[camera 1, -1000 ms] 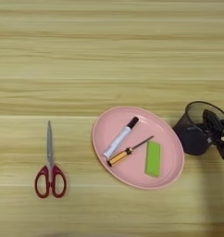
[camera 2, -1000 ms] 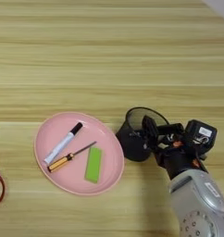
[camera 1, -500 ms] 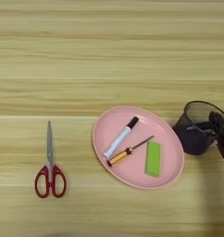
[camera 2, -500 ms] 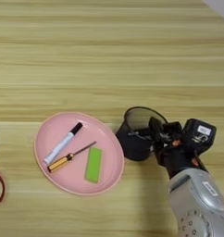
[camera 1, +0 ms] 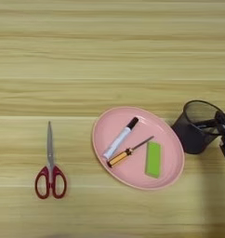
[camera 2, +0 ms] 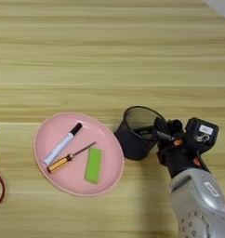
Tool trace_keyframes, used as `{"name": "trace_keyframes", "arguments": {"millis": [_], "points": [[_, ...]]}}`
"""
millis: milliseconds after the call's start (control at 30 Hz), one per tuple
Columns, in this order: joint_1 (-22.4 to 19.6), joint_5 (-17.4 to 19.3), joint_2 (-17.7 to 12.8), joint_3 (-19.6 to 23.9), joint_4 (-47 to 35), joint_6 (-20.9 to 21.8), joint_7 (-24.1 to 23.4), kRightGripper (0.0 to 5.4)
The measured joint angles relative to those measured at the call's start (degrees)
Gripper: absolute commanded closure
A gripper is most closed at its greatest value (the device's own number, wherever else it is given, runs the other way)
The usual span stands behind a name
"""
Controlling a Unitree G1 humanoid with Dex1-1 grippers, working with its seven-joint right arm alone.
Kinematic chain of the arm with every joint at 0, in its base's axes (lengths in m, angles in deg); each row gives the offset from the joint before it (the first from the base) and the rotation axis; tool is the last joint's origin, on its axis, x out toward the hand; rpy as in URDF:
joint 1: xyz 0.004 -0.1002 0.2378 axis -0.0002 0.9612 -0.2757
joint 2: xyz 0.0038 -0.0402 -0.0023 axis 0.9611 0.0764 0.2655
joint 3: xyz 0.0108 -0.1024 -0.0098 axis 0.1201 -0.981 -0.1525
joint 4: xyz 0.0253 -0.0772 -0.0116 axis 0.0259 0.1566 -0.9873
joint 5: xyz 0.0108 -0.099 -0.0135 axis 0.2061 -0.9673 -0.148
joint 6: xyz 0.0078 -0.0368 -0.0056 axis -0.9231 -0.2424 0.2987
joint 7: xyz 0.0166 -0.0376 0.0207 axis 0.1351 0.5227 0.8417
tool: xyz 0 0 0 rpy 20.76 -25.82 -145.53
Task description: Move the objects on the table
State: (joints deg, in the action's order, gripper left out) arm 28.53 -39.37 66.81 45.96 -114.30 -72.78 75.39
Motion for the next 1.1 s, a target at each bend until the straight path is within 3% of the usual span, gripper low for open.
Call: {"name": "trace_keyframes", "arguments": {"millis": [1100], "points": [[0.12, 5.95, -0.28, 1.06, -12.56, -2.77, -2.64, 4.25]]}}
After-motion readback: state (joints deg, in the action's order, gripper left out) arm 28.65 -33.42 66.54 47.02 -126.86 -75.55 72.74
